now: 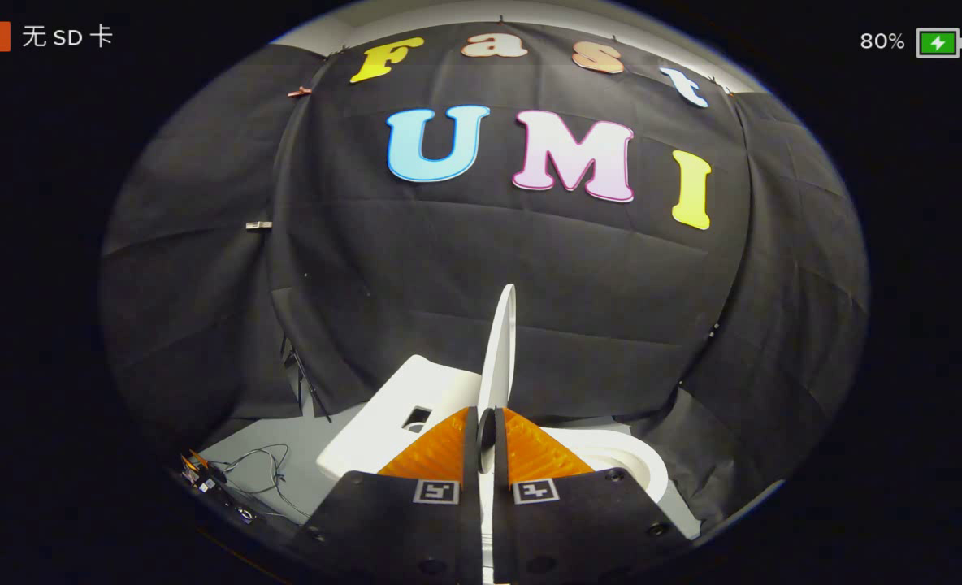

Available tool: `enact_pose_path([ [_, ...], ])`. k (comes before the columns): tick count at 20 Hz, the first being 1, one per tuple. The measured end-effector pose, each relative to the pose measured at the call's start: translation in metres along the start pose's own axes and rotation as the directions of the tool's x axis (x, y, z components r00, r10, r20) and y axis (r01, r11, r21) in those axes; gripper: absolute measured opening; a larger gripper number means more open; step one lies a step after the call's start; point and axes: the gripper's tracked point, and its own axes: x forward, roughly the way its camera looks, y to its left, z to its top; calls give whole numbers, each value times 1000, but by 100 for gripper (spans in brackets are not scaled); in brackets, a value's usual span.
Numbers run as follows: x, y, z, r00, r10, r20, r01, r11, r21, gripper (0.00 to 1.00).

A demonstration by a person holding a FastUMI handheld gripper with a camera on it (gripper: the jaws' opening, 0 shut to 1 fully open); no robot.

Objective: Open the toilet lid.

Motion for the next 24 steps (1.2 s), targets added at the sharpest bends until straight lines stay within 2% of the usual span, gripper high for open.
enact_pose_path([
  [7, 7, 48, -4, 999, 43, -9, -43, 998, -39, 10],
  [16, 5, 49, -1, 1000, 27, -14, -28, 998, -64, 12],
  [18, 3, 53, -3, 998, 68, -20, -68, 997, -25, 14],
  [19, 0, 57, -2, 996, 87, -21, -87, 996, -14, 19],
  [20, -3, 54, 0, 996, 84, -14, -85, 996, -24, 29],
  [21, -6, 51, 4, 997, 82, -5, -82, 996, -41, 31],
  [24, -13, 49, 8, 996, 93, 14, -92, 994, -60, 72],
])
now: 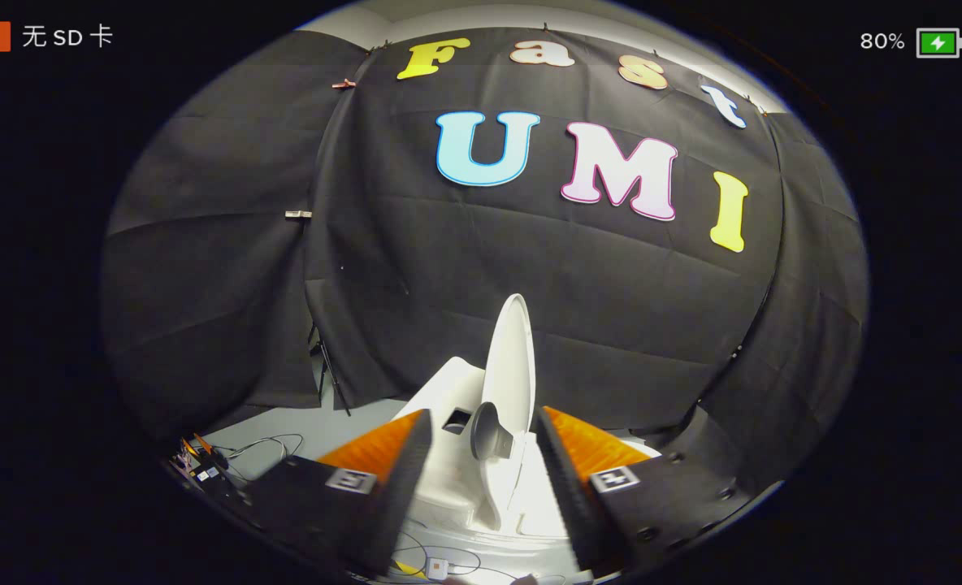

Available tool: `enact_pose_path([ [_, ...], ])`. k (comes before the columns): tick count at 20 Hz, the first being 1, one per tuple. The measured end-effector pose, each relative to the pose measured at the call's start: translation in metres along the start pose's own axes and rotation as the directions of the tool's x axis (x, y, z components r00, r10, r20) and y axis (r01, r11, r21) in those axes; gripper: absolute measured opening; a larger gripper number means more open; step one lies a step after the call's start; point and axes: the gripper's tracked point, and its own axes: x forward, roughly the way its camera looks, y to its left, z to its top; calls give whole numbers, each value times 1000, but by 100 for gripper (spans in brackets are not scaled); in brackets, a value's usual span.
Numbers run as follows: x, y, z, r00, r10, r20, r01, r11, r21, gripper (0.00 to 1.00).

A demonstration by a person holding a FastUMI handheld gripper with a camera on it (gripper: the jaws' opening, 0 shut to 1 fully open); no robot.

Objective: Open the toilet lid.

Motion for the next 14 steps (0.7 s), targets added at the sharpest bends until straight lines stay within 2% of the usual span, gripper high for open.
enact_pose_path([
  [2, -9, -5, 3, 1000, -5, 4, 5, 1000, 4, 100],
  [9, -45, -26, 27, 998, -1, 59, 0, 1000, 24, 99],
  [14, -77, -63, 50, 994, -19, 109, 13, 998, 60, 99],
])
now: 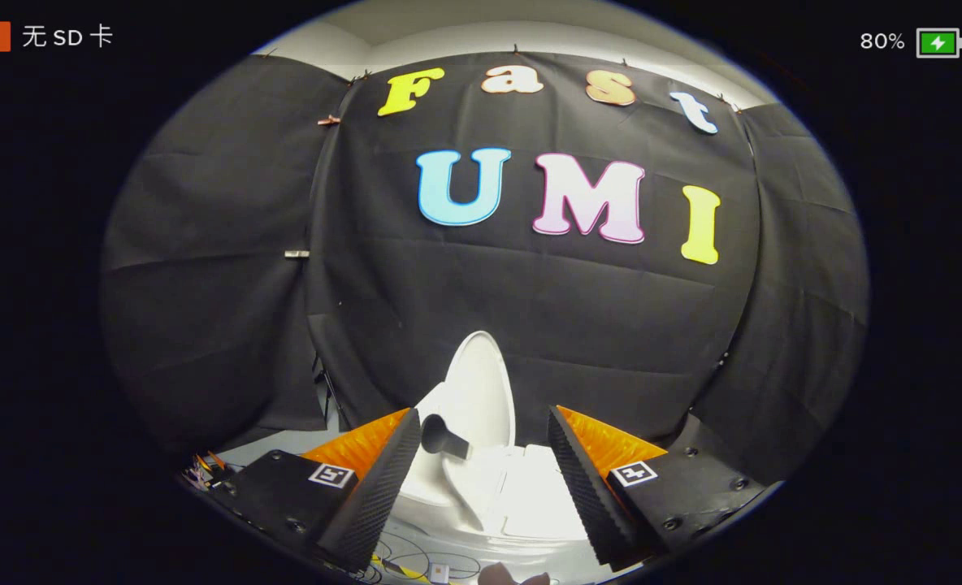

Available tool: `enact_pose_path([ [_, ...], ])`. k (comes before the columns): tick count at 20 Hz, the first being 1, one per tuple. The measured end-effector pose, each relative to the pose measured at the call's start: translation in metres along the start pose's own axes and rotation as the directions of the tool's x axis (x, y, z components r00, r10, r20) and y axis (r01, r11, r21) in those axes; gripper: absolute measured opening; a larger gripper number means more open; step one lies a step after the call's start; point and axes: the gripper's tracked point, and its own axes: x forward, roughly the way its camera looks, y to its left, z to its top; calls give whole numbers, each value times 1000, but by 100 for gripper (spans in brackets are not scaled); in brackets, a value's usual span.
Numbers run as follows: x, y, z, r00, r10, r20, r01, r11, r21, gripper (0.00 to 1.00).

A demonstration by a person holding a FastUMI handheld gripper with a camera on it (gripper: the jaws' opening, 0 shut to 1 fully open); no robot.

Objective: Open the toilet lid.

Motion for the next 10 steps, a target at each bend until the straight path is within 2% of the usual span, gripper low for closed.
enact_pose_path([
  [10, -45, -107, 30, 992, -86, 96, 81, 995, 51, 99],
])
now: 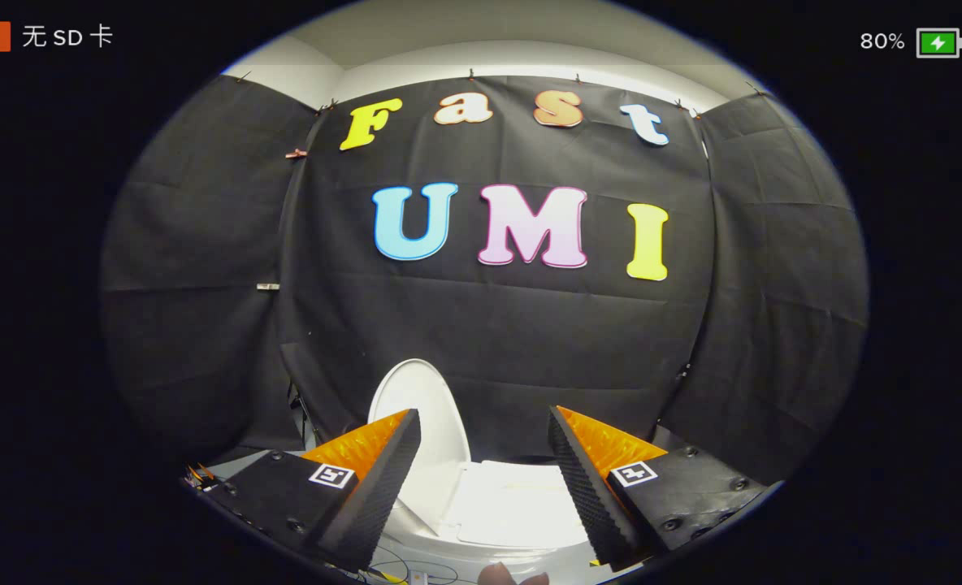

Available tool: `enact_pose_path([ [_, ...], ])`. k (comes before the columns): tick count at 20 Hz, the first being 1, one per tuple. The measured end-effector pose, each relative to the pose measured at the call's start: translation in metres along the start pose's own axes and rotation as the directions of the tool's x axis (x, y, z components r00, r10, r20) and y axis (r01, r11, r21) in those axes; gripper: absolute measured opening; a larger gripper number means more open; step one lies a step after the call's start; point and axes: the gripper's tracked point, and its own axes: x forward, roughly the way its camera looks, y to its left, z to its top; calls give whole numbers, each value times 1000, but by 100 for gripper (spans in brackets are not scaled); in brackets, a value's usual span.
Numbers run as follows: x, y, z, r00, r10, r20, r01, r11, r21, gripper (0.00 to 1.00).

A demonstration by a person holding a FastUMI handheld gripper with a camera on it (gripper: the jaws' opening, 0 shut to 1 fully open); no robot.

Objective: Open the toilet lid.

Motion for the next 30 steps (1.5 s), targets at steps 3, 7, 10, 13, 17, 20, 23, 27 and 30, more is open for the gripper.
enact_pose_path([
  [3, -11, -33, 9, 999, -27, 25, 27, 1000, 3, 99],
  [7, -28, -65, 15, 998, -41, 48, 41, 999, -7, 99],
  [10, -41, -88, 18, 996, -63, 62, 64, 998, -9, 98],
  [13, -52, -109, 21, 993, -92, 78, 92, 996, 0, 98],
  [17, -59, -125, 22, 990, -109, 85, 107, 994, 25, 99],
  [20, -62, -130, 20, 990, -114, 82, 111, 993, 31, 98],
  [23, -61, -129, 17, 991, -114, 73, 112, 993, 28, 98],
  [27, -61, -125, 16, 992, -103, 66, 102, 995, 17, 99],
  [30, -60, -125, 15, 993, -100, 62, 100, 995, 12, 99],
])
